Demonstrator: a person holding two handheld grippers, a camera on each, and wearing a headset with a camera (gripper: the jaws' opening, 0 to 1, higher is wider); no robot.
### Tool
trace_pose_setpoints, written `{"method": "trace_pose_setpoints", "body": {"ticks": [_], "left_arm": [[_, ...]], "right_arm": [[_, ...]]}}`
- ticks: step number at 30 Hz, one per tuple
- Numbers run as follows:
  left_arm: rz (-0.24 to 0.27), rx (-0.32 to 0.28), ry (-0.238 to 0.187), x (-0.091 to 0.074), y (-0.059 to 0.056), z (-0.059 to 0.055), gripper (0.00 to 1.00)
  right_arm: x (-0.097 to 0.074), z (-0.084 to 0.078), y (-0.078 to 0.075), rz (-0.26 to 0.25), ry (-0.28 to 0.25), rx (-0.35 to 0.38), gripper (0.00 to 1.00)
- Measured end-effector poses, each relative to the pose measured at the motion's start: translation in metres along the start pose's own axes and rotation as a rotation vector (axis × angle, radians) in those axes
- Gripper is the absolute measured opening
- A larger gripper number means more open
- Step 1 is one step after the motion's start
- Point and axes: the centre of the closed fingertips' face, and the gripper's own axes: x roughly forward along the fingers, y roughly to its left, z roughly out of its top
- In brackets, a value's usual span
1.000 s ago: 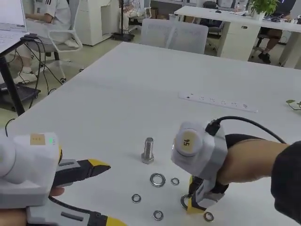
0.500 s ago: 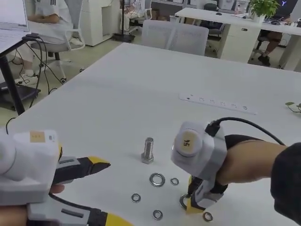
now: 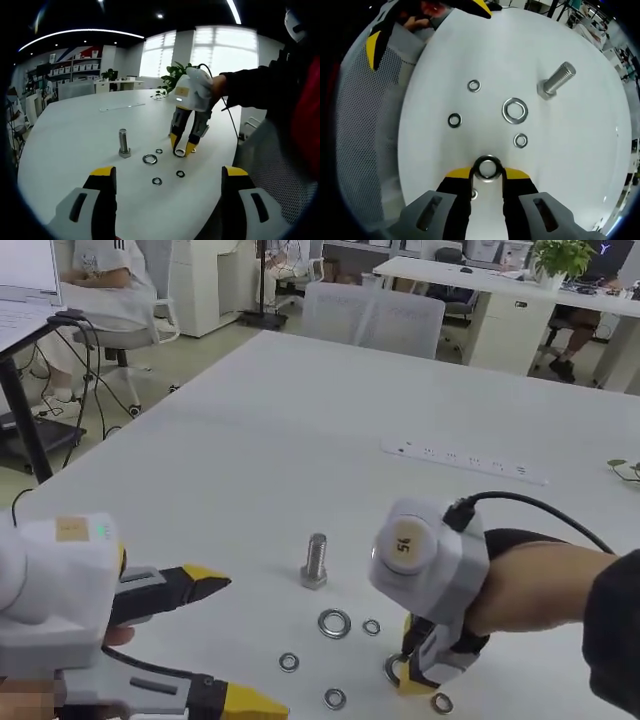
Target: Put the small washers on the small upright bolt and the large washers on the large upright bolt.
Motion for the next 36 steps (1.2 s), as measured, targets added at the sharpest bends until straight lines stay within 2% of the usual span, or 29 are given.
{"method": "trace_pose_setpoints", "body": {"ticks": [19,27,36], "left_arm": [[0.084,0.027,-0.032,-0.004,0.016,0.006,0.84],[0.102,0.034,-0.036,-0.005,0.020,0.006,0.83],[0.124,0.048,-0.046,-0.006,0.024,0.007,0.82]], "right_arm": [[-0.008,0.002,-0.003,-0.013,-0.005,-0.005,0.23],[-0.019,0.007,-0.008,-0.023,-0.008,-0.018,0.23],[-0.037,0.017,-0.021,-0.051,-0.030,-0.028,0.23]]}}
